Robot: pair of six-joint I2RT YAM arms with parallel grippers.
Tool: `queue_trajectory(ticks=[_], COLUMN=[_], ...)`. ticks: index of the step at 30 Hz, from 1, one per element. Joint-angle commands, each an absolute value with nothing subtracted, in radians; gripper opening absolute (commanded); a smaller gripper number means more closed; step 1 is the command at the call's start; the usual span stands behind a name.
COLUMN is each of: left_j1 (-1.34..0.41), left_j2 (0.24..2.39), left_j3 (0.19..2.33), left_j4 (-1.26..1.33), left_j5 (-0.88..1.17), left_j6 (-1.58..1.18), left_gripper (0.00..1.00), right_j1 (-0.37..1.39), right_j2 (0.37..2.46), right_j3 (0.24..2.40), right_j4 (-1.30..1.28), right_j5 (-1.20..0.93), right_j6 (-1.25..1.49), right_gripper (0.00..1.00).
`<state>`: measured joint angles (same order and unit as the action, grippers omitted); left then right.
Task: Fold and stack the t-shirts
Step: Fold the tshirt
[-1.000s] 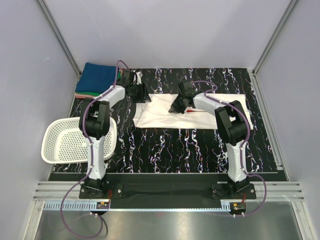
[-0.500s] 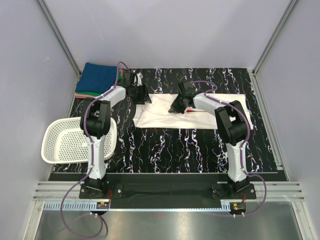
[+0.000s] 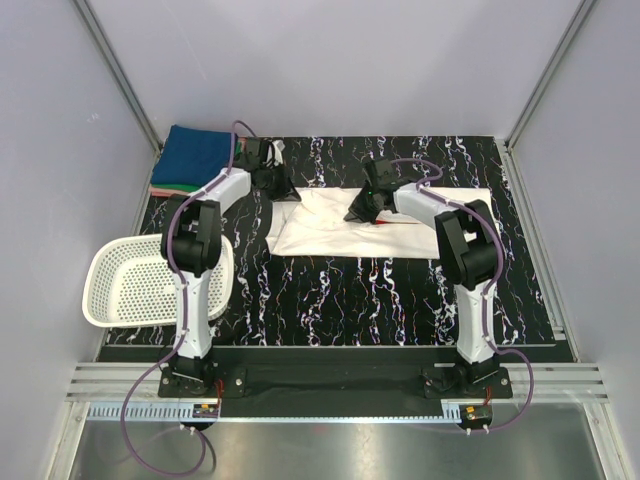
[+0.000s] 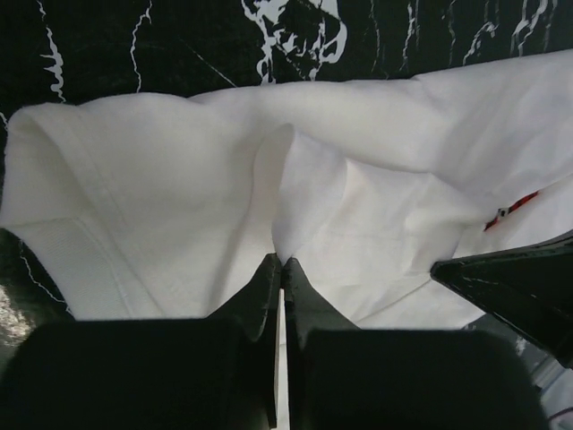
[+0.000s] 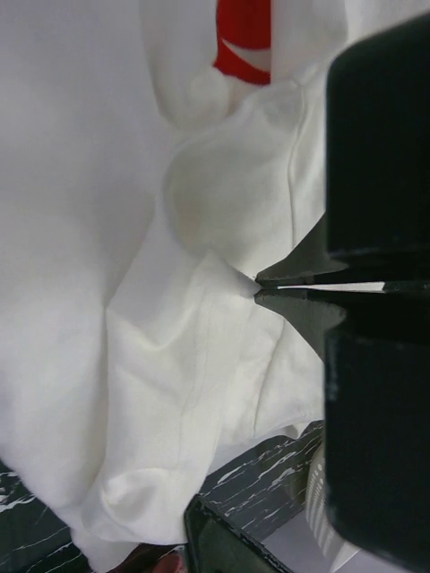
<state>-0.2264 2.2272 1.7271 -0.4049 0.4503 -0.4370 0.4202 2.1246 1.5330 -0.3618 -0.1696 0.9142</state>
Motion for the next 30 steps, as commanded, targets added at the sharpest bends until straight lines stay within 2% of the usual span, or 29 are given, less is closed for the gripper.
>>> queue_trajectory(ticks=[1, 6, 9, 21, 30], left_j1=[-0.204, -0.199, -0.198, -0.189, -0.187], left_j2=[2.215, 2.218, 2.236, 2.286, 2.238], left_j3=[1.770, 1.736, 1.741, 1.784, 1.704], left_j4=[-0.359, -0.186, -0.144, -0.202, -0.179], left_j5=[0.538, 0.656, 0.652, 0.548, 0.537], left_j6=[-0.573, -0.812, -0.908, -1.017, -1.020], left_gripper=[0.00, 0.00, 0.00, 0.00, 0.00], right_j1=[0.370, 0.339, 0.331, 0.279, 0.270], right_j2=[2.036, 2.051, 2.071, 2.148, 2.157], right_j3=[1.569, 1.608, 1.628, 1.736, 1.710], right_j4=[-0.330, -0.293, -0.266, -0.233, -0.232], right_j5=[-0.164, -0.205, -0.218, -0.210, -0.264], right_j6=[0.861, 0.822, 0.818, 0.773, 0.746], right_gripper=[0.00, 0.00, 0.00, 0.00, 0.00])
